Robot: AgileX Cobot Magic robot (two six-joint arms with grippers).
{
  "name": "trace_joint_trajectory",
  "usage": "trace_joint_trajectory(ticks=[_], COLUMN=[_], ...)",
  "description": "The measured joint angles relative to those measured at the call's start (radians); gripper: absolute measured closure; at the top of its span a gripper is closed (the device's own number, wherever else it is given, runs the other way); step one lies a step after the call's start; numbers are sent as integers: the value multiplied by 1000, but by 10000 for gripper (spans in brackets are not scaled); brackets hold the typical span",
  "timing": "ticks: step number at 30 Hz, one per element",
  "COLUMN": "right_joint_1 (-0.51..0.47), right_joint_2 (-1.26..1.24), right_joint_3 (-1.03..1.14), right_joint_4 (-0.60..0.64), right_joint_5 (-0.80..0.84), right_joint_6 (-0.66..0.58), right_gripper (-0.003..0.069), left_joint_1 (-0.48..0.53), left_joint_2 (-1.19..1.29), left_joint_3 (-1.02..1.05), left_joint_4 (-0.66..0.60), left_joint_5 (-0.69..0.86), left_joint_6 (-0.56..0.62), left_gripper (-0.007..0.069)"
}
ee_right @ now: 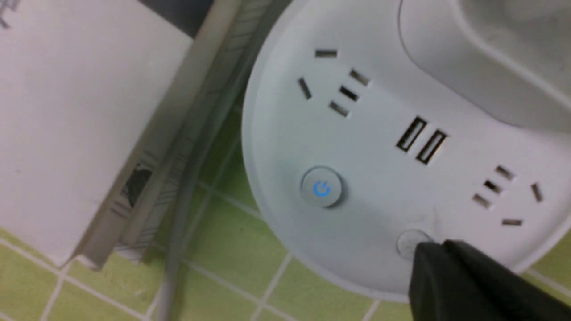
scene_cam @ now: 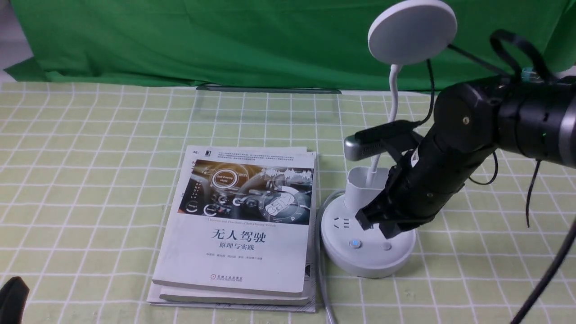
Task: Turn off the desk lamp on the green coffee tablecloth by hand.
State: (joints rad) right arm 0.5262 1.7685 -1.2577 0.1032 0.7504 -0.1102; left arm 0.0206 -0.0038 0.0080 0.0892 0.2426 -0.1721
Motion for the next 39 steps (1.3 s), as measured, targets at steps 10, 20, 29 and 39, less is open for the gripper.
trace_joint_trajectory(ticks=[10,20,29,39], right_joint_1=[0,0,0,-69], right_joint_2=[-282,-598,-719,-880], right_joint_3=[179,403,429,538], right_joint_4=[0,0,0,-32], right_joint_5=[9,64,5,-159], right_joint_6=[47,58,70,27], right_gripper=[615,613,603,618], left_joint_1=[0,0,0,0], left_joint_2=[0,0,0,0], left_joint_3=[0,0,0,0], left_joint_4=[0,0,0,0], left_joint_5=[0,0,0,0], left_joint_6=[0,0,0,0], left_gripper=[214,214,214,214])
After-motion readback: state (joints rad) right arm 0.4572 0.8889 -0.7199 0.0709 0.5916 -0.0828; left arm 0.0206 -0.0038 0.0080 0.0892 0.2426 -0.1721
